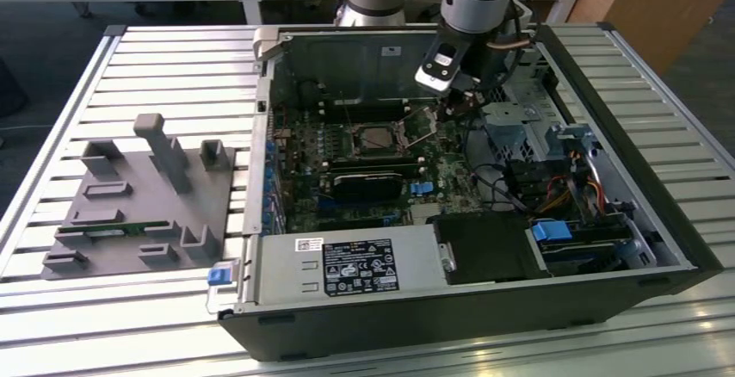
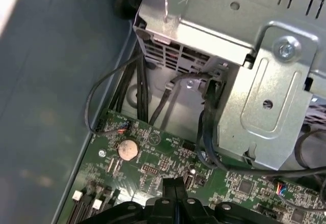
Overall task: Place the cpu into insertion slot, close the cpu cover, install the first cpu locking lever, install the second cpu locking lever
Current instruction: 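Close the cpu cover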
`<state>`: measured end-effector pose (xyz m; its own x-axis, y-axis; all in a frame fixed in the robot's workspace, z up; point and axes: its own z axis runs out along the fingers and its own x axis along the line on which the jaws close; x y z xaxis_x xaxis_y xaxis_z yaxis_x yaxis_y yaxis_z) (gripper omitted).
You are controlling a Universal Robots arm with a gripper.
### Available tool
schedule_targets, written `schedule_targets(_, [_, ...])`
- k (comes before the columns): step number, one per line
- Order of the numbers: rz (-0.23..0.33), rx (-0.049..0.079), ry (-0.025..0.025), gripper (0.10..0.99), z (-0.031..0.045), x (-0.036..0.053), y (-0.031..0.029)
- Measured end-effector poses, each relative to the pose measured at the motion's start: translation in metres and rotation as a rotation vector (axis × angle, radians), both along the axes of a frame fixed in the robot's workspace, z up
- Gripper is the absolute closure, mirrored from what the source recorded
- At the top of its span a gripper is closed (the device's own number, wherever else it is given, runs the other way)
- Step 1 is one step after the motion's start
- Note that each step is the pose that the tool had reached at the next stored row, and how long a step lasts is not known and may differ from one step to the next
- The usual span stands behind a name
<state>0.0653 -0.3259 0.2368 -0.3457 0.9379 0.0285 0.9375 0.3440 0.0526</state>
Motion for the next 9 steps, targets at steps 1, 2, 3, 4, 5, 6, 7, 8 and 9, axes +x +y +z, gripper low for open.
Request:
schedule_targets(1, [0.0,0.0,0.005,0.98,0.0,0.0,0.0])
schedule_targets(2, [0.0,0.0,0.0082,0.98,0.0001,0.0,0.0])
schedule_targets(3, [0.0,0.0,0.0101,0.98,0.0003,-0.0001,0.0])
schedule_targets(4, [-0.001,0.0,0.0115,0.98,0.0007,-0.0003,0.0])
schedule_targets(5, [-0.001,0.0,0.0124,0.98,0.001,-0.0007,0.0])
schedule_targets(6, [-0.002,0.0,0.0129,0.98,0.0011,-0.0014,0.0])
schedule_targets(7, [-0.003,0.0,0.0132,0.98,0.0013,-0.0022,0.0])
schedule_targets(8, [-0.003,0.0,0.0133,0.98,0.0015,-0.0031,0.0])
schedule_targets(9, [-0.004,0.0,0.0134,0.98,0.0016,-0.0043,0.0])
